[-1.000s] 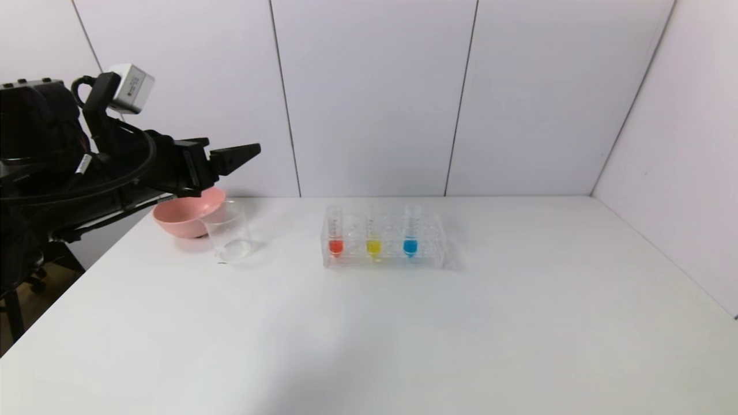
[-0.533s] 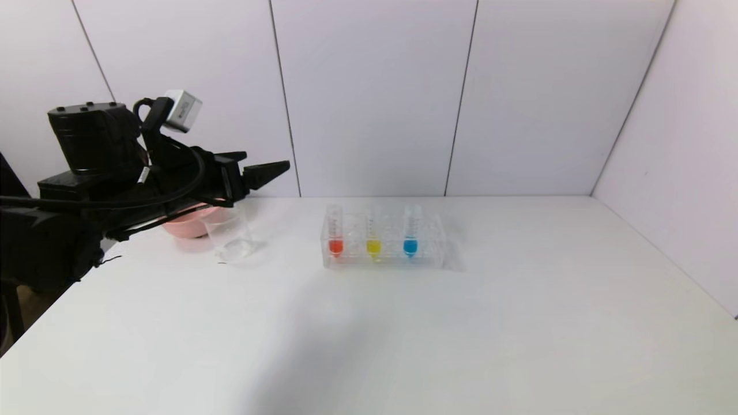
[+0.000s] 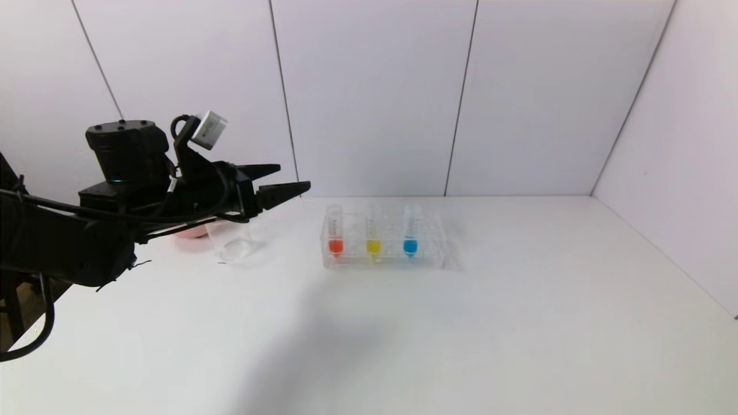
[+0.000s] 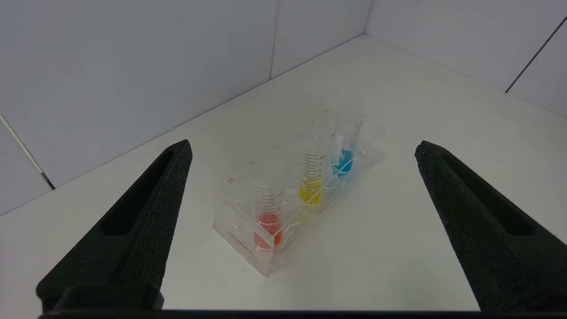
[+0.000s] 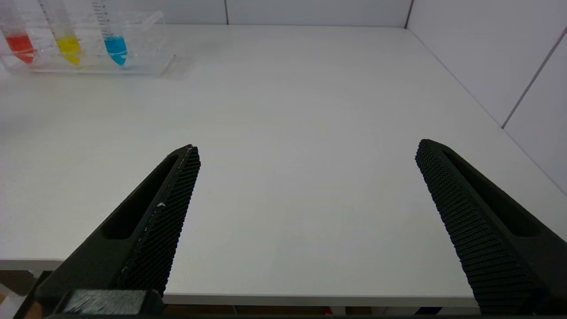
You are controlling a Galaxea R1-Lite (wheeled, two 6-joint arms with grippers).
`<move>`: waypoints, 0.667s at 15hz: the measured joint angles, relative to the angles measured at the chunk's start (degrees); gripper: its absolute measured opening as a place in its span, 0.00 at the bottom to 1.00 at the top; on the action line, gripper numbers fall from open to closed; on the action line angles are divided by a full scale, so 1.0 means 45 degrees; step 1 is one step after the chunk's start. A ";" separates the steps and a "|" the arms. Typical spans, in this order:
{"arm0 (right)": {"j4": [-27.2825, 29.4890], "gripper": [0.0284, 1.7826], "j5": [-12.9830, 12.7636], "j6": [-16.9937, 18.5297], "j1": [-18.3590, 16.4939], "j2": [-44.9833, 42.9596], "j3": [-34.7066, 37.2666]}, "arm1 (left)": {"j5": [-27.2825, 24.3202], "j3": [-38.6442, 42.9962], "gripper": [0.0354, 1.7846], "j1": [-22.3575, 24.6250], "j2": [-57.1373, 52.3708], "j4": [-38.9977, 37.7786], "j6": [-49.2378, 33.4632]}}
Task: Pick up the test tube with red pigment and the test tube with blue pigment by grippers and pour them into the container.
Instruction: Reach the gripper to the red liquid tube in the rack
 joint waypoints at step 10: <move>0.0000 1.00 0.0005 0.0000 -0.0011 0.0000 0.0000 | -0.2143 -0.0423 0.99 0.0005 0.2284 -0.2945 0.0060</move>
